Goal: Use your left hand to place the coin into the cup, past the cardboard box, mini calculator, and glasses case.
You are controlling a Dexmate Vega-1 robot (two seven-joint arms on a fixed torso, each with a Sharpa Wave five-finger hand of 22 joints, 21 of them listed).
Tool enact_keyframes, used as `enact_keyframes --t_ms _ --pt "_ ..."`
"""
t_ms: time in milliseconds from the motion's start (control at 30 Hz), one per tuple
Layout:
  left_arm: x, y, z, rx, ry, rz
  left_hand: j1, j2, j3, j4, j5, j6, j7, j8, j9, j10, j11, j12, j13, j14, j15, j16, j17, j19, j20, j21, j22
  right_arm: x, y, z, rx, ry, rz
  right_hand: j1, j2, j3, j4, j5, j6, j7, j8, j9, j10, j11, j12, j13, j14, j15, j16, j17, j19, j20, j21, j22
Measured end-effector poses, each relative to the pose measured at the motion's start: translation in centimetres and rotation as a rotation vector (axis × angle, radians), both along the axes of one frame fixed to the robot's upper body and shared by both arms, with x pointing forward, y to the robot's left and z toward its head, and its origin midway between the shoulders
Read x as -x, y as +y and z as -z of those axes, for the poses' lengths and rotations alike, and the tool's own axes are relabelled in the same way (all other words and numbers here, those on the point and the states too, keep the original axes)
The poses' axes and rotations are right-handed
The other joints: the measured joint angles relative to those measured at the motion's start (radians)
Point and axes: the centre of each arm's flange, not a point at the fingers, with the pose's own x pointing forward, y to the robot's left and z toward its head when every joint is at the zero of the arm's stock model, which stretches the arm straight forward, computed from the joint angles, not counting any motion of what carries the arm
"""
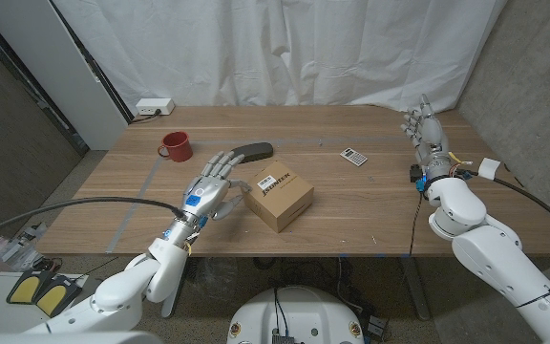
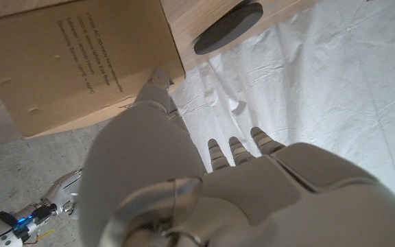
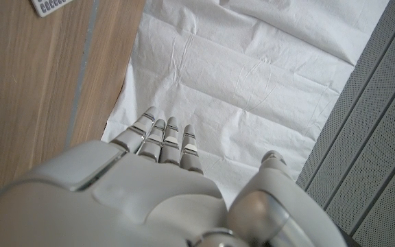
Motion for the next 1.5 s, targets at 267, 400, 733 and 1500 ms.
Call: enact_keyframes --t_ms 267,400,733,1500 --pt "-0.06 -0.45 0.18 0.014 -0.007 0.008 0.0 0.0 -0.004 0.004 0.0 0.003 0.003 -0.004 0.0 0.0 0.0 0.0 0.0 0.0 0.0 0.0 0.0 0.0 0.0 0.0 0.0 0.3 -0.33 -0.05 0.0 -0.001 0.002 0.0 0.0 0.0 0.0 0.0 0.0 0.0 0.0 0.0 0.0 0.0 0.0 0.0 0.0 0.0 0.0 0.0 0.0 0.0 0.0 0.0" --pt "-0.04 -0.59 0.25 0.028 -0.015 0.01 0.0 0.0 -0.004 0.004 0.0 0.003 0.003 -0.004 0.0 0.0 0.0 0.0 0.0 0.0 0.0 0.0 0.0 -0.006 0.006 0.0 0.0 0.38 -0.5 -0.04 0.0 0.003 0.005 0.0 0.0 0.0 0.0 0.0 0.0 0.0 0.0 0.0 0.006 0.006 0.0 0.0 0.0 0.0 0.0 0.0 0.0 0.0 0.0 0.0" --pt "-0.02 -0.53 0.25 0.046 -0.021 0.009 0.0 0.0 -0.008 0.008 -0.006 0.003 0.003 -0.011 0.0 0.0 0.0 0.0 0.0 0.0 0.0 0.0 0.0 -0.009 0.009 0.0 0.0 0.48 -0.59 -0.11 0.003 0.005 0.006 0.0 0.0 -0.004 -0.004 0.0 0.0 0.0 0.0 0.0 0.006 0.006 0.0 0.0 0.0 0.0 0.0 0.0 0.0 0.0 -0.003 0.0" --pt "-0.02 -0.21 0.69 0.057 -0.003 0.0 -0.004 0.004 -0.016 0.008 -0.006 0.005 0.001 -0.013 0.0 0.009 0.002 0.0 0.0 0.005 -0.005 0.0 0.0 -0.015 0.015 0.0 0.002 0.17 -0.05 -0.08 0.002 0.034 0.0 -0.005 0.005 -0.004 -0.004 0.0 0.0 0.0 0.0 0.0 0.011 0.0 0.0 0.0 0.0 0.0 0.0 0.0 0.004 -0.004 -0.008 0.0"
